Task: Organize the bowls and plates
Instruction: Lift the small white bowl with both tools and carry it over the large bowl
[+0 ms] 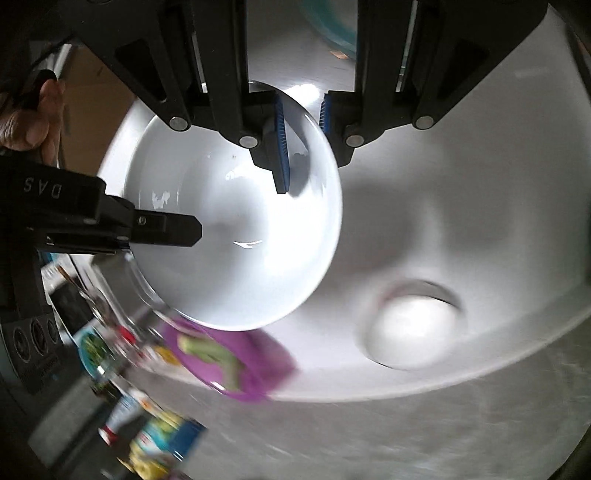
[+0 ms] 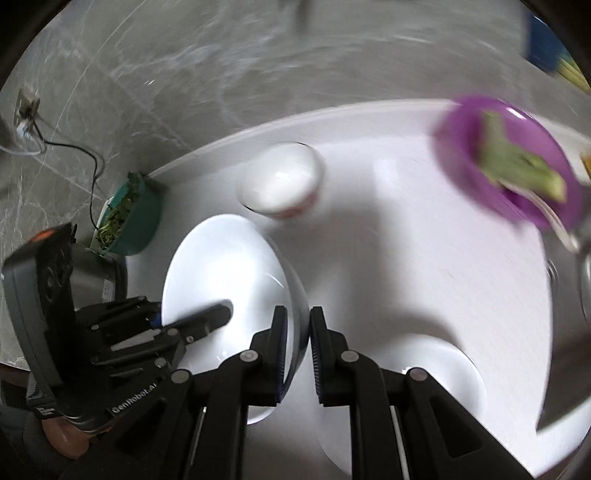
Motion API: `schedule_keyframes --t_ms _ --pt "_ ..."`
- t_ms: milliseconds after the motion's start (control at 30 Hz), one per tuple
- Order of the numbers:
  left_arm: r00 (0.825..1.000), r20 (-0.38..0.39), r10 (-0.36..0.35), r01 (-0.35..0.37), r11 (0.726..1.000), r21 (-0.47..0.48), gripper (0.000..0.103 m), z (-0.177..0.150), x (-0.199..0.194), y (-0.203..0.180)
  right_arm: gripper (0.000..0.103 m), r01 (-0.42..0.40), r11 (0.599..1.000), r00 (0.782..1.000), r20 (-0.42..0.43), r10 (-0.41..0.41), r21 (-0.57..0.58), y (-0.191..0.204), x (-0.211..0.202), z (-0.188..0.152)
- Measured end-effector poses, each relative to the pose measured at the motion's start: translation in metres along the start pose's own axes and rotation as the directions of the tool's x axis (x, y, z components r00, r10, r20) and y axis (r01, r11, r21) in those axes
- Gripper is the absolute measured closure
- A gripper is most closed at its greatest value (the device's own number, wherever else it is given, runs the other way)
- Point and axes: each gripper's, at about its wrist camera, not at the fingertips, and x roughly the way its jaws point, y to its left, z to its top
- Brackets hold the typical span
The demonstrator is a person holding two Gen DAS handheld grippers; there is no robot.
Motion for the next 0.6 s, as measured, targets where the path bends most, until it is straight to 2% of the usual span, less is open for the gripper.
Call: schedule_keyframes --t_ms 133,333,600 --pt "0.998 -0.060 -0.021 0.022 1.000 0.019 0.091 -0.014 0.026 -0.040 0.088 0.004 0.998 1.000 -0.021 -0.003 0.059 -0.046 -0.013 -0.028" --pt "0.989 -0.148 0.007 -0.002 0.999 0.035 0.090 -0.042 0.077 -0.096 0.088 -0.022 0.993 0.996 -0.081 0.031 0.119 -0.106 -0.007 -0.059" --pt "0.978 -0.191 0.082 -0.079 0.997 0.026 0.090 -0.054 0.115 -0.101 0.088 -0.017 0.997 0.991 -0.130 0.027 0.076 -0.120 0.018 -0.070"
